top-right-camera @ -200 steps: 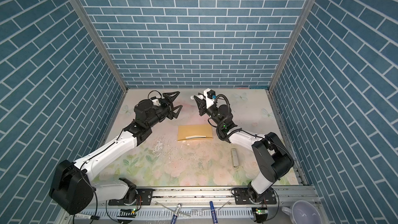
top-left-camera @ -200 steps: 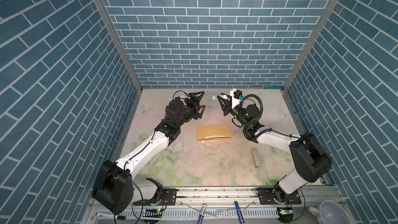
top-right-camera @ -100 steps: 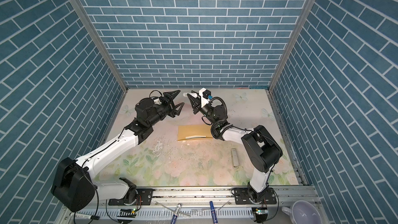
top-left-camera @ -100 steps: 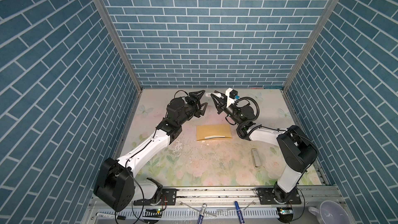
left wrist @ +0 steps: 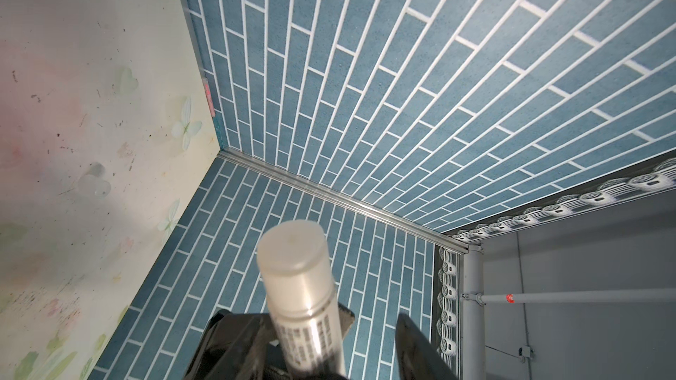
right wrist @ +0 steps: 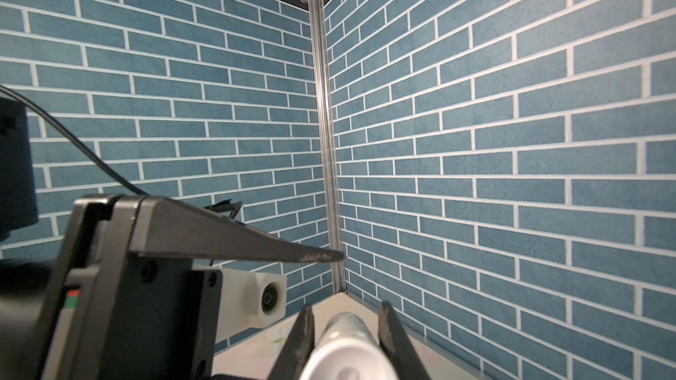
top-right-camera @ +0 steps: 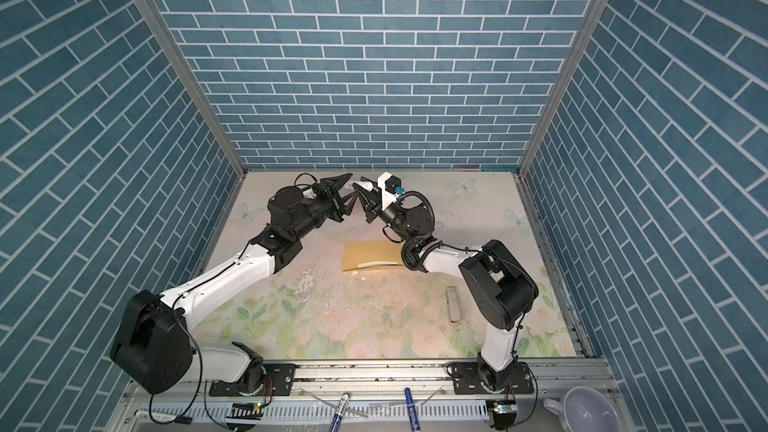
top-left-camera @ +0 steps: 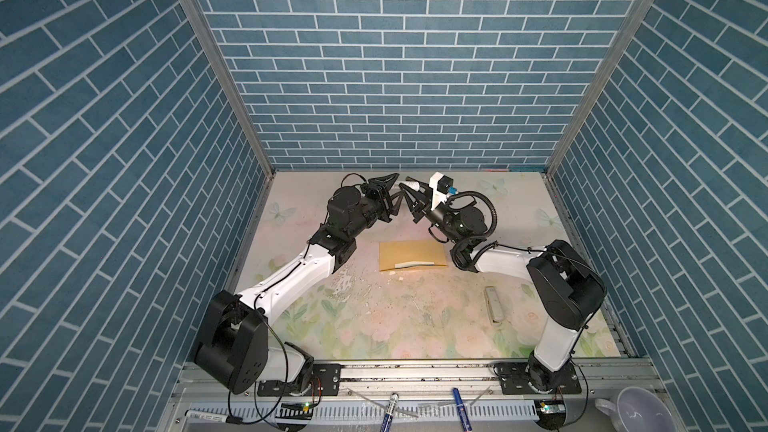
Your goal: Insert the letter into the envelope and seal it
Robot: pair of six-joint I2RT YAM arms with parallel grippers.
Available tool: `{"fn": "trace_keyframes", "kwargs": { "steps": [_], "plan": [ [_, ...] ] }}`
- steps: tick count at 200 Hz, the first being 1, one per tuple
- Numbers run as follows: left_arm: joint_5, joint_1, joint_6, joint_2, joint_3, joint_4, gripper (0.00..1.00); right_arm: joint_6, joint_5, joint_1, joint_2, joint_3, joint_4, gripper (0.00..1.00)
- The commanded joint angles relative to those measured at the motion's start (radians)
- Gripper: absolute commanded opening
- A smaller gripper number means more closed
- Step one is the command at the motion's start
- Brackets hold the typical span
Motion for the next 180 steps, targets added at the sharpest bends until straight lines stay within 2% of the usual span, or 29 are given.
{"fn": "trace_keyframes", "kwargs": {
  "steps": [1, 65, 91, 123, 138, 148, 166, 180],
  "plan": [
    [-0.007, -0.005, -0.015, 0.013, 0.028, 0.049, 0.55, 0.023, -0.015, 0.010, 0.012, 0.048, 0.062, 0.00],
    [-0.017, -0.005, -0.031, 0.026, 0.011, 0.083, 0.35, 0.019, -0.012, 0.021, 0.008, 0.036, 0.063, 0.00],
    [-0.018, -0.004, -0.031, 0.030, 0.008, 0.088, 0.22, 0.018, -0.015, 0.021, 0.008, 0.035, 0.062, 0.00],
    [-0.015, -0.004, -0.014, 0.034, 0.009, 0.088, 0.00, 0.023, -0.018, 0.022, 0.008, 0.037, 0.061, 0.00],
    [-0.017, -0.004, 0.016, 0.030, 0.012, 0.077, 0.00, 0.029, -0.018, 0.022, 0.006, 0.038, 0.059, 0.00],
    [-0.020, -0.002, 0.051, 0.024, 0.015, 0.059, 0.00, 0.031, -0.014, 0.023, 0.001, 0.033, 0.052, 0.12],
    [-0.025, 0.009, 0.160, 0.003, 0.024, -0.009, 0.00, 0.029, -0.003, 0.023, -0.020, 0.019, 0.028, 0.41],
    [-0.034, 0.022, 0.258, -0.019, 0.029, -0.079, 0.00, 0.015, 0.006, 0.022, -0.047, -0.005, -0.001, 0.55]
  ]
}}
